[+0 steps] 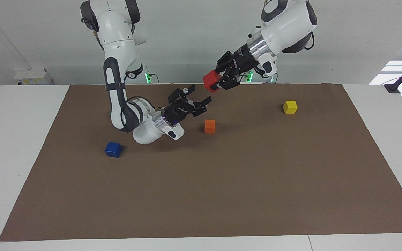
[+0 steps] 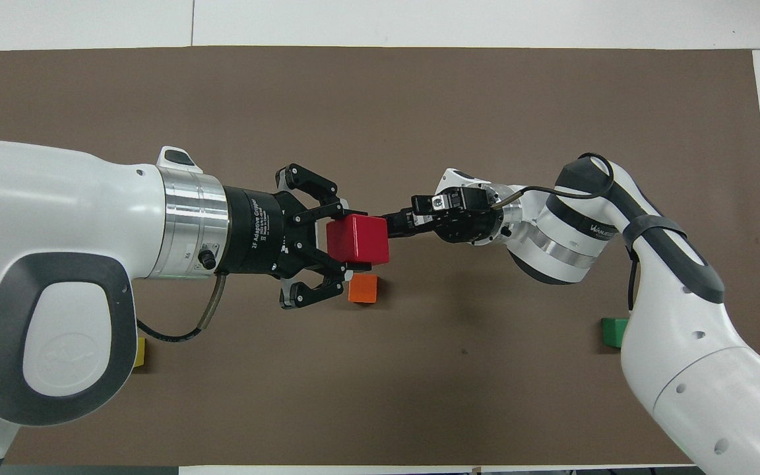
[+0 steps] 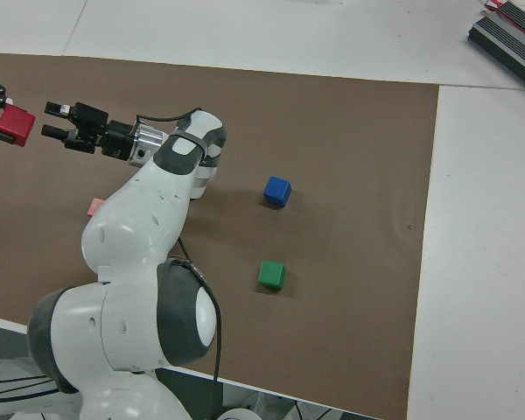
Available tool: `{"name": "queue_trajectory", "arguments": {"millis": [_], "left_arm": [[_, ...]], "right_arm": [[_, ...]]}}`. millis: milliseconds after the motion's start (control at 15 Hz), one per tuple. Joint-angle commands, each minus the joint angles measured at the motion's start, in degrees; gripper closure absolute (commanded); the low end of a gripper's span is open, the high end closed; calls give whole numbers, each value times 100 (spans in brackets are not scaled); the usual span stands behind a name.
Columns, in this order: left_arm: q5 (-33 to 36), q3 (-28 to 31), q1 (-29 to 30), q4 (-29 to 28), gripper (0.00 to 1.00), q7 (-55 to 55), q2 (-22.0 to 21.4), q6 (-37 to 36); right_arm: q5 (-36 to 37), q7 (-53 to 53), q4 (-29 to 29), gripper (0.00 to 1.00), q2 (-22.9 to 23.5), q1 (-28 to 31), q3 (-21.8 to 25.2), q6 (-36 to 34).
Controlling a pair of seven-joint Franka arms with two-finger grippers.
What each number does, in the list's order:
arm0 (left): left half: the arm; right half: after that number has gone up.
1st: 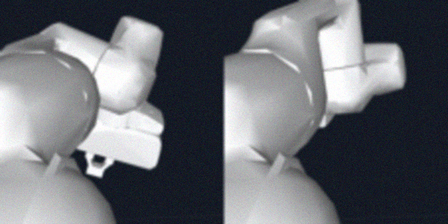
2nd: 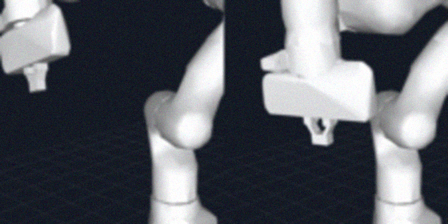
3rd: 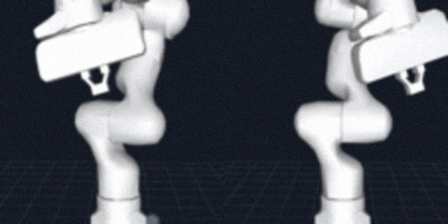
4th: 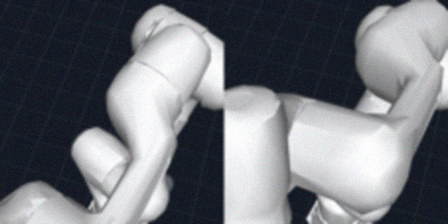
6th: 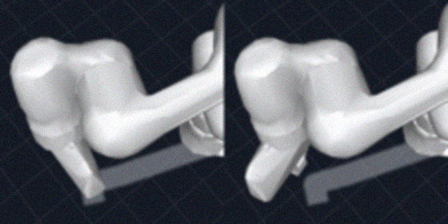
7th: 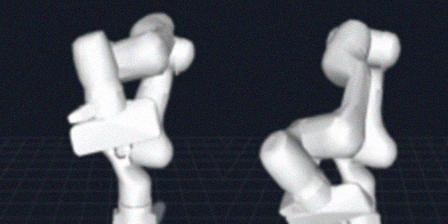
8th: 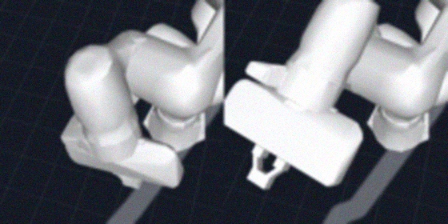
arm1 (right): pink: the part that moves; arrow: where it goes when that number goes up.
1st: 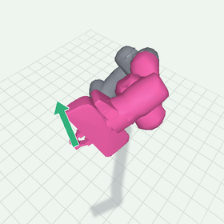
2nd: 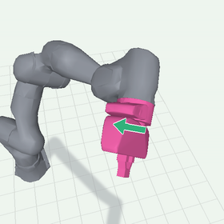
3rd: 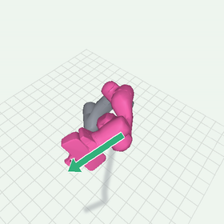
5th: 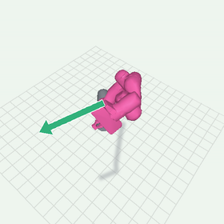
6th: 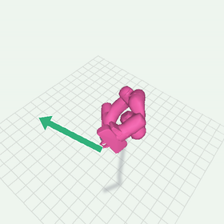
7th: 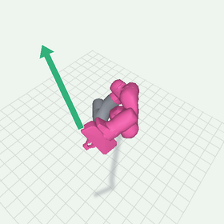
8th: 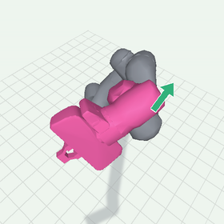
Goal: Transfer red block to right arm and stack on blue block
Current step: 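Grasp the red cube with the right gripper while the left gripper opens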
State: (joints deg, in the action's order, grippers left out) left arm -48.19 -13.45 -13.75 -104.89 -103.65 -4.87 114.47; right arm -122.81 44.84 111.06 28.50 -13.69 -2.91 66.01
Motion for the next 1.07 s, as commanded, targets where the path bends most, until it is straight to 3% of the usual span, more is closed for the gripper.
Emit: {"name": "queue_trajectory", "arguments": {"millis": [0,1000], "left_arm": [[-191,53,-250,-180,100,-199,-58,426],[-191,62,-682,-901,100,-226,-129,2238]], "right_arm": [[-103,148,-120,0,68,-2,-25,201],[38,122,-164,0,68,77,10,272]]}}
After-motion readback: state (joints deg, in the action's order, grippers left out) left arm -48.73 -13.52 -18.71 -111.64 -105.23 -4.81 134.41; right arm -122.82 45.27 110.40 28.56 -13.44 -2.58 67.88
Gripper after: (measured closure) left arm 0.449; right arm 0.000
